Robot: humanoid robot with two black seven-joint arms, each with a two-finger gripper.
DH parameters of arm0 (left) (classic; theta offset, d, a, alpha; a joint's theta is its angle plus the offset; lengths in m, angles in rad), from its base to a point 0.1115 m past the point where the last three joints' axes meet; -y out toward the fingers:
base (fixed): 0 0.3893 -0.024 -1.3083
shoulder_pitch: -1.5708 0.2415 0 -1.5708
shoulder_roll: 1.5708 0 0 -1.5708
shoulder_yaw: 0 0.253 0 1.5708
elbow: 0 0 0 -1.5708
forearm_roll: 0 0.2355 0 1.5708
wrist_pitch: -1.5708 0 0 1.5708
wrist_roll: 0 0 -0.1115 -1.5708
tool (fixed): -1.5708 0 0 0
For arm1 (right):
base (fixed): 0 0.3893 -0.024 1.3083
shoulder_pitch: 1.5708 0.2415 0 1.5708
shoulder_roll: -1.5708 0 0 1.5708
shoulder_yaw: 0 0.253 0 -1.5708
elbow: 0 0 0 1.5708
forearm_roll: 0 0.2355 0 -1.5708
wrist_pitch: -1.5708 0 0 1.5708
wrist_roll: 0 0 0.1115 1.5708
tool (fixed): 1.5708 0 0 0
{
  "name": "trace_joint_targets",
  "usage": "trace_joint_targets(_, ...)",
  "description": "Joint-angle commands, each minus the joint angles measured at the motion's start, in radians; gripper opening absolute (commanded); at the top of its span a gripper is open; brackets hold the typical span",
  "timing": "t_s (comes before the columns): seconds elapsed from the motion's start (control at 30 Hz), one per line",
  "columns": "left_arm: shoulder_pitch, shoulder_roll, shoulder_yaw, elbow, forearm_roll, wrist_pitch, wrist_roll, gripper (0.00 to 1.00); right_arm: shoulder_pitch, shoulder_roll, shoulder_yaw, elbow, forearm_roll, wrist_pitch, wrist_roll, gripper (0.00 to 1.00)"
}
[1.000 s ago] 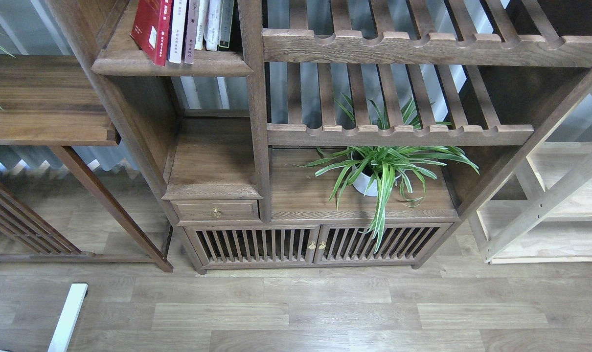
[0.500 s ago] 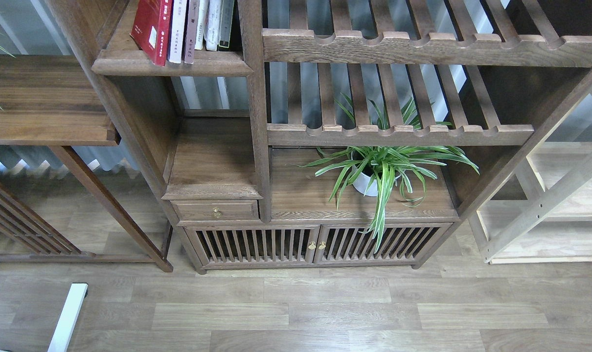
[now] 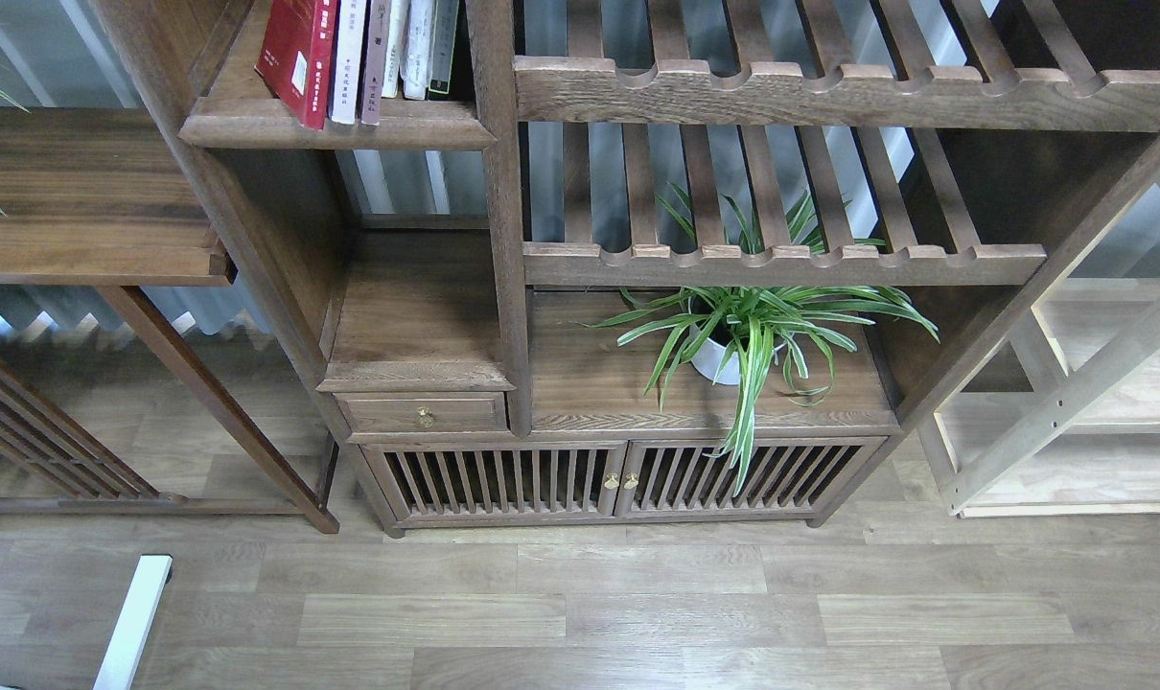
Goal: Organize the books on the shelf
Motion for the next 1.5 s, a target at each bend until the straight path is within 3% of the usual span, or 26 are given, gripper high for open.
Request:
trace_joint_targets(0.0, 0.0, 0.0, 0.0, 0.001, 0.0, 0.0, 0.0, 0.99, 0.0, 0.0, 0.0, -0.12, 0.0, 0.0, 0.0, 1.0)
trace_joint_targets(1.47, 0.002, 0.0, 0.0, 0.001, 0.0, 0.0, 0.0, 1.0, 0.0, 0.0, 0.0, -0.12, 0.0, 0.0, 0.001, 1.0)
